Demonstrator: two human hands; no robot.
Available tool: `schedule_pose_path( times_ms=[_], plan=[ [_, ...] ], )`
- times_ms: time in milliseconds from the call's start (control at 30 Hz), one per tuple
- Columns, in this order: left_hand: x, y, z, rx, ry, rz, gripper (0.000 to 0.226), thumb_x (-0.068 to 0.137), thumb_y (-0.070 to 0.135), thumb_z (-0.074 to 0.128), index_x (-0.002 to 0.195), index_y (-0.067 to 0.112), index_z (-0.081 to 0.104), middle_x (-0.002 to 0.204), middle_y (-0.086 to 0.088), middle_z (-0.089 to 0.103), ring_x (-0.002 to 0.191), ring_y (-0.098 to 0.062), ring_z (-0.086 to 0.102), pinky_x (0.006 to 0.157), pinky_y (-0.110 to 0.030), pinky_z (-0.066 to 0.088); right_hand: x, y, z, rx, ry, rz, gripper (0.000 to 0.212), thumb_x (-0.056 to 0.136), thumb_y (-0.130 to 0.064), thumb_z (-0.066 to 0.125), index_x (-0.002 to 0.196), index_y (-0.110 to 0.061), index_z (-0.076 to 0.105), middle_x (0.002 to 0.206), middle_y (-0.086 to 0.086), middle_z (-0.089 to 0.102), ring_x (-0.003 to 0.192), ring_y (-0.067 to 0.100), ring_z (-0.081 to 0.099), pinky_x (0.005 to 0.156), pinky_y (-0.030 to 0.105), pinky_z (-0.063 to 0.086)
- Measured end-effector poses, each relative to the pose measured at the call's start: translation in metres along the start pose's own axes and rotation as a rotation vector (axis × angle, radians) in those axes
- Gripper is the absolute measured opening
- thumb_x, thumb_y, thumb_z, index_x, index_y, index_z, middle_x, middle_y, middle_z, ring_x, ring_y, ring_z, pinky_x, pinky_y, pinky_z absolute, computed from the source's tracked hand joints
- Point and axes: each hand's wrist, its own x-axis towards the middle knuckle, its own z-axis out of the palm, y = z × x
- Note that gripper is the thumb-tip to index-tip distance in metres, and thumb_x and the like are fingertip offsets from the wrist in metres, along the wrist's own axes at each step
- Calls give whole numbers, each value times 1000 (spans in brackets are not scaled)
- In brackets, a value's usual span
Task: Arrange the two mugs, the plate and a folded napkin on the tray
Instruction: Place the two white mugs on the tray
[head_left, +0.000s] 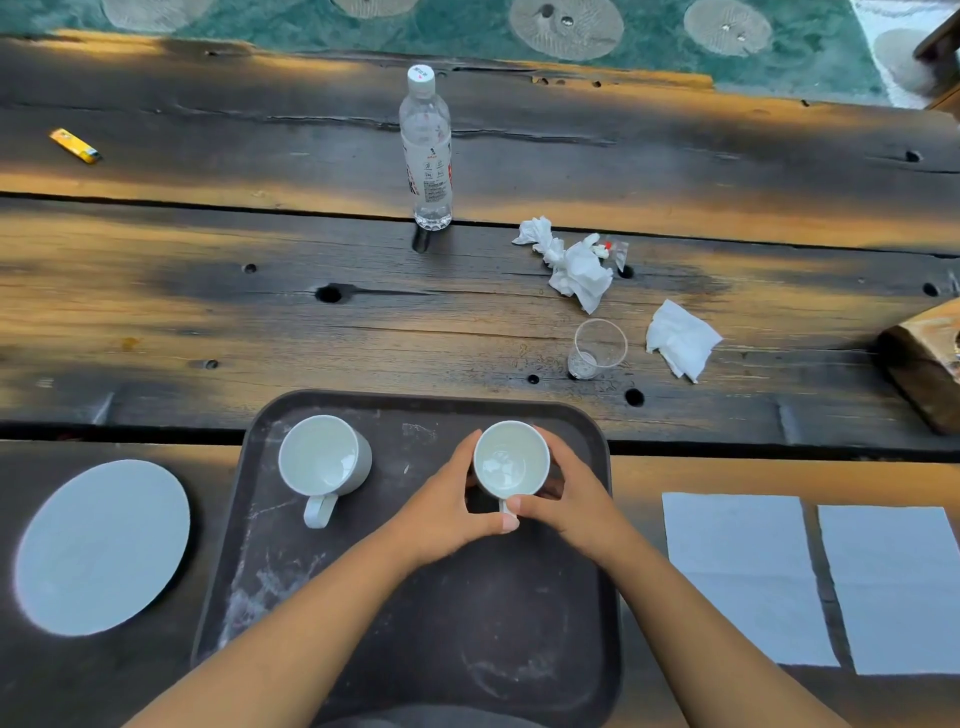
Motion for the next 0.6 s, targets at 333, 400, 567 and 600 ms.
schedule_pose_path(
  times_ms=[333, 400, 567, 600],
  plan=[
    [2, -3, 0, 14, -16, -17, 91, 73, 41, 84, 139, 64, 25, 134, 37, 48, 125, 13, 47, 108, -28, 41, -3, -1, 1, 3, 10, 15, 84, 76, -11, 85, 144, -37, 44, 137, -17, 58, 126, 6, 59, 108, 34, 49],
    [3, -2, 1, 9, -15, -17, 91, 73, 41, 84, 140, 63, 25, 134, 36, 48, 125, 12, 47, 109, -30, 42, -1, -1, 0, 1, 11, 16, 84, 75, -11, 85, 144, -38, 45, 136, -18, 59, 125, 6, 59, 108, 34, 49],
    [3, -5, 1, 1, -14, -19, 91, 73, 40, 85, 139, 63, 26, 134, 36, 49, 124, 12, 48, 107, -30, 43, 0, -3, -1, -9, 1, 9, 83, 76, -11, 85, 143, -38, 46, 134, -19, 60, 123, 3, 60, 104, 30, 50],
    [4, -5, 1, 1, -13, -18, 92, 73, 40, 85, 139, 63, 26, 134, 36, 49, 125, 12, 48, 107, -30, 43, 0, -3, -1, -12, 1, 7, 82, 76, -11, 85, 143, -38, 46, 134, -20, 59, 123, 2, 59, 104, 29, 50]
  ],
)
